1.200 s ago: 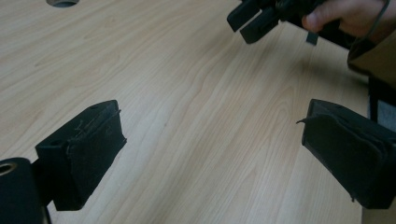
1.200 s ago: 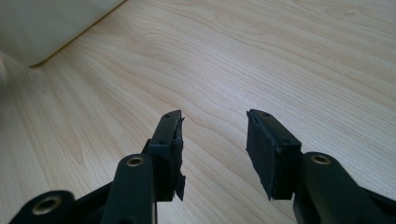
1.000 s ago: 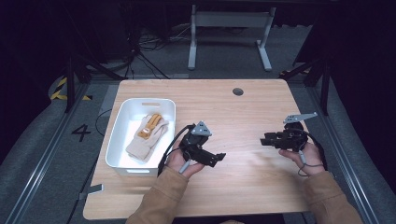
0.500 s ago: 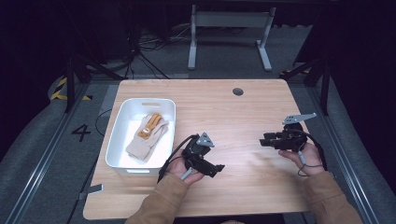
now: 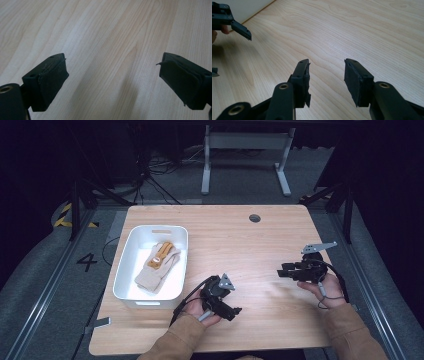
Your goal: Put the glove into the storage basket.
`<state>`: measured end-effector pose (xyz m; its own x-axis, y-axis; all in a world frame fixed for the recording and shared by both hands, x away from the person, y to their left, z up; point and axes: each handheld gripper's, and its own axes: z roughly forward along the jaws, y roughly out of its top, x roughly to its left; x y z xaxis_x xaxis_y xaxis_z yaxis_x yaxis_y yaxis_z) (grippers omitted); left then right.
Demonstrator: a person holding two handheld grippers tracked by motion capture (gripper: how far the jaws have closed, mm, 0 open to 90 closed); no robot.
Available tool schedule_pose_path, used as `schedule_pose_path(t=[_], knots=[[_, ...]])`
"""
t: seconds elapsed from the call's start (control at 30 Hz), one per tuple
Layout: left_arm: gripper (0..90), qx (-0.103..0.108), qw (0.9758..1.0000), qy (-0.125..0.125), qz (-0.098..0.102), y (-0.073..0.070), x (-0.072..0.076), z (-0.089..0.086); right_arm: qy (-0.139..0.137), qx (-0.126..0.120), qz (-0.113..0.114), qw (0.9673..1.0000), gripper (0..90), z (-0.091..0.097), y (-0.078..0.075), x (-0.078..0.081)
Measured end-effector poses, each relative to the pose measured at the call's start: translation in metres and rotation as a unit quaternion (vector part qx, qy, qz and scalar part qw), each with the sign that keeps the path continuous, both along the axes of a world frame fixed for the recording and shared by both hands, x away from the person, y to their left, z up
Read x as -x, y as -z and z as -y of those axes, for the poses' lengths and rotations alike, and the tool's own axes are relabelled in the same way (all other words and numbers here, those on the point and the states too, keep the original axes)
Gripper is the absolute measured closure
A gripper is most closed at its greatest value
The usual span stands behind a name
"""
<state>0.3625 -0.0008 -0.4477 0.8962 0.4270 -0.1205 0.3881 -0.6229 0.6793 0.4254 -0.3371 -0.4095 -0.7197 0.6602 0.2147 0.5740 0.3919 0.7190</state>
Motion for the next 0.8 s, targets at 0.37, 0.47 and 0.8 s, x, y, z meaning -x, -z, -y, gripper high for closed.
schedule_pose_path(t=[0.37,0.47,0.8], knots=[[8.3,-0.032,0.9994,0.01,-0.008,0.012,0.002,0.01,-0.002,0.013,-0.008,0.9999,55.6,-0.004,0.005,-0.002],[8.3,-0.043,0.9989,0.014,-0.009,0.013,0.001,0.011,-0.003,0.015,-0.009,0.9998,55.6,-0.004,0.006,-0.002],[7.1,-0.035,0.9991,0.012,-0.02,0.008,0.004,0.014,-0.004,0.016,-0.007,0.9999,55.5,-0.006,0.006,-0.002]])
